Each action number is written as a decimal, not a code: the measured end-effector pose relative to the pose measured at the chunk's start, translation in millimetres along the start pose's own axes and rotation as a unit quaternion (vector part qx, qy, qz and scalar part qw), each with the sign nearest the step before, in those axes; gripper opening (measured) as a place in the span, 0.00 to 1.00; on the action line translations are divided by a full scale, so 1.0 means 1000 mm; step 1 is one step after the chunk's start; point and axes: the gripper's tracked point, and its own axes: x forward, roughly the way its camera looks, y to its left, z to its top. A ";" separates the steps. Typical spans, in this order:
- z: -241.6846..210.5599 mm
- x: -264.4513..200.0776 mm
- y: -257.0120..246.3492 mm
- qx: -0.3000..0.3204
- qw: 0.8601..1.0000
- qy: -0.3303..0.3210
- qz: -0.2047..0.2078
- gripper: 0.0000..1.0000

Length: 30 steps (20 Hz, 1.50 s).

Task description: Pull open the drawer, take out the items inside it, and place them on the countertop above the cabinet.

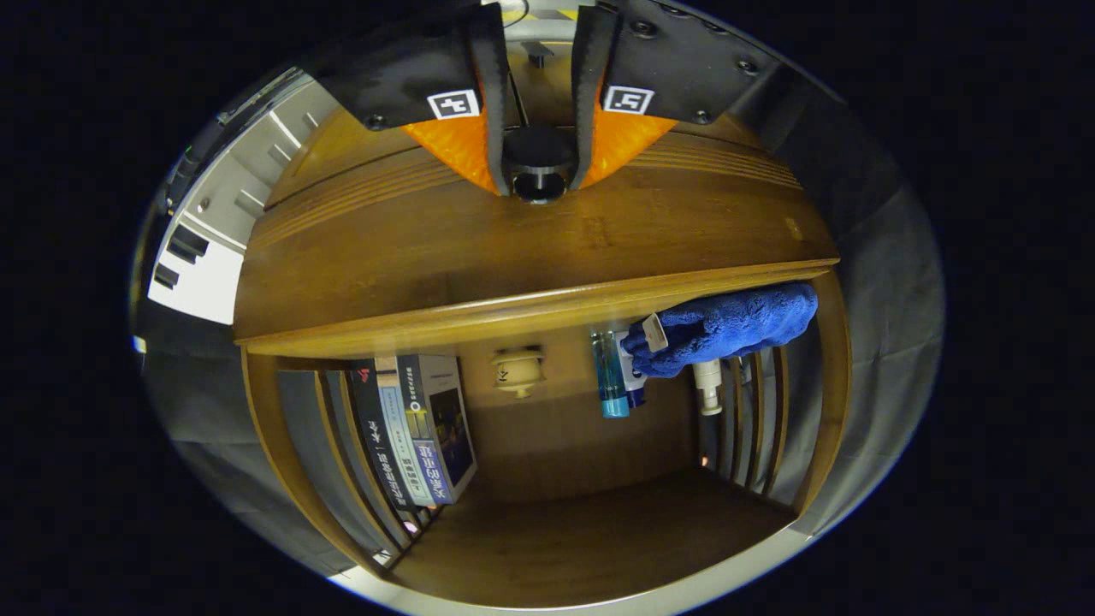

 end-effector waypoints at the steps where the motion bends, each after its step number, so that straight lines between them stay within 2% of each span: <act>1: -0.003 -0.008 0.000 -0.002 1.000 0.005 0.000 0.39; 10: -0.023 -0.090 -0.001 -0.002 0.998 0.060 0.006 0.39; 14: -0.035 -0.111 -0.005 0.001 0.994 0.109 0.001 0.39; 24: -0.058 -0.175 0.000 -0.040 0.981 0.190 -0.003 0.39; 29: -0.063 -0.189 0.001 -0.015 0.979 0.204 -0.004 0.39; 30: -0.063 -0.190 0.000 -0.013 0.978 0.208 -0.003 0.42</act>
